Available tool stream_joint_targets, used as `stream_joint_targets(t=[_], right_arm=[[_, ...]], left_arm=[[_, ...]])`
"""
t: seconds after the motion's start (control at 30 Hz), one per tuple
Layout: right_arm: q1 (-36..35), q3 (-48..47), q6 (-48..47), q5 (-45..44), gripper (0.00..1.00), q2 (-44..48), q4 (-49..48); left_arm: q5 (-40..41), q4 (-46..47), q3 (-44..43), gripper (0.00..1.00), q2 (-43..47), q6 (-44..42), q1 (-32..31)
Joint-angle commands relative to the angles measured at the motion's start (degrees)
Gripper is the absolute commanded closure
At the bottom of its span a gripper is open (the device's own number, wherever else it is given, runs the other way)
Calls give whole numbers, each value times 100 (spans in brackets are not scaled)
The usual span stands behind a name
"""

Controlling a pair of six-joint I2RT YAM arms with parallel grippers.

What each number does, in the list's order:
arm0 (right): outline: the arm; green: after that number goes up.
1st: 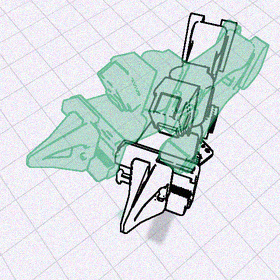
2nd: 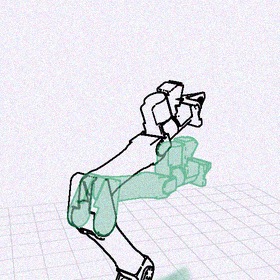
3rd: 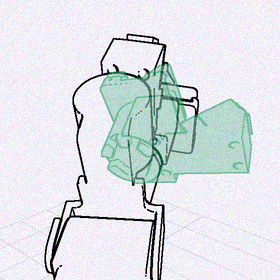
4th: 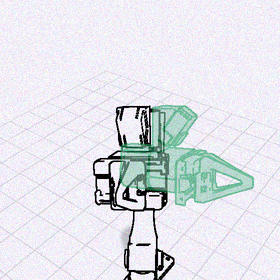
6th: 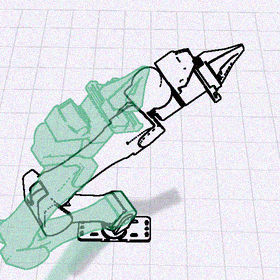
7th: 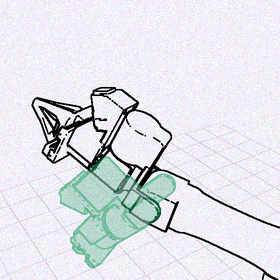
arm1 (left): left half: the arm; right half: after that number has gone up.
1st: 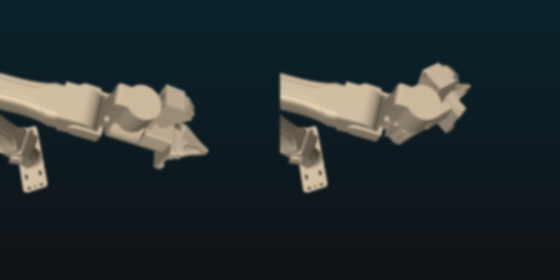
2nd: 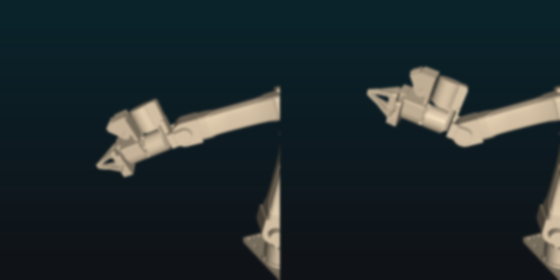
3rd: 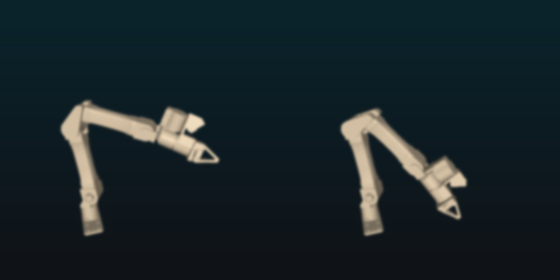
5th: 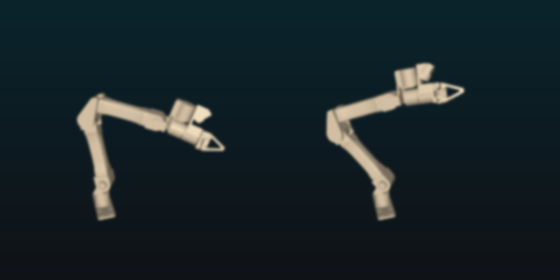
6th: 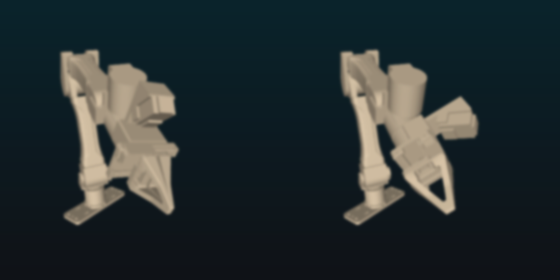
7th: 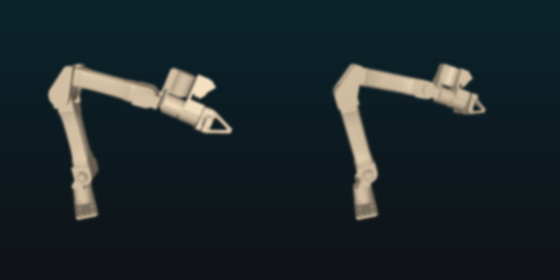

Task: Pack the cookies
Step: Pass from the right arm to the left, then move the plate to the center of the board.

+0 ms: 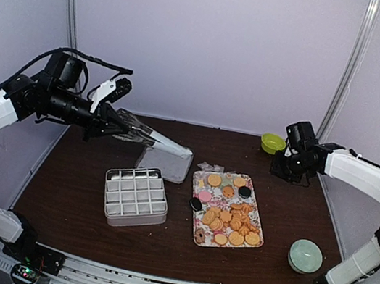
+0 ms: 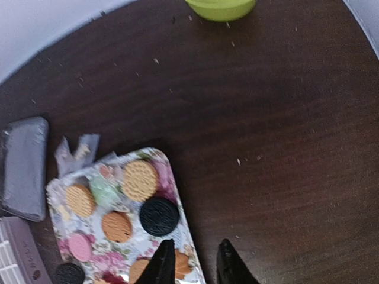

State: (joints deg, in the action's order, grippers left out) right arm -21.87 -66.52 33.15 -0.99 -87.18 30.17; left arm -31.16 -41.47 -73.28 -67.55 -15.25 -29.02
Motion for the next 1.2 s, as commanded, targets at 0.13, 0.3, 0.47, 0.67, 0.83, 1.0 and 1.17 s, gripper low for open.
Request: stream_joint_targets(t=[0.13, 0.3, 0.47, 0.67, 0.83, 1.0, 1.17], right_arm=[[-112, 571, 138, -574, 82, -310, 679], [-328, 698, 267, -492, 85, -786, 474], [-525, 731, 398, -430, 92, -1301, 215], [-734, 586, 423, -483, 95, -1536, 215], [-1027, 468, 535, -252, 95, -1644, 154], [-1524, 312, 741, -192, 96, -1742, 132], [-1831, 328, 1061, -152, 96, -1674, 44]], left_arm=[[-320, 224, -306, 100, 98, 119, 122], [-363, 155, -320, 100, 165, 153, 133], [-408, 21, -387, 100, 178, 147, 154], [-426, -15, -433, 100, 209, 136, 177], [-444, -25, -420, 100, 243, 132, 193], [-492, -24, -357, 100, 286, 101, 194], [-507, -32, -307, 100, 332, 76, 194]])
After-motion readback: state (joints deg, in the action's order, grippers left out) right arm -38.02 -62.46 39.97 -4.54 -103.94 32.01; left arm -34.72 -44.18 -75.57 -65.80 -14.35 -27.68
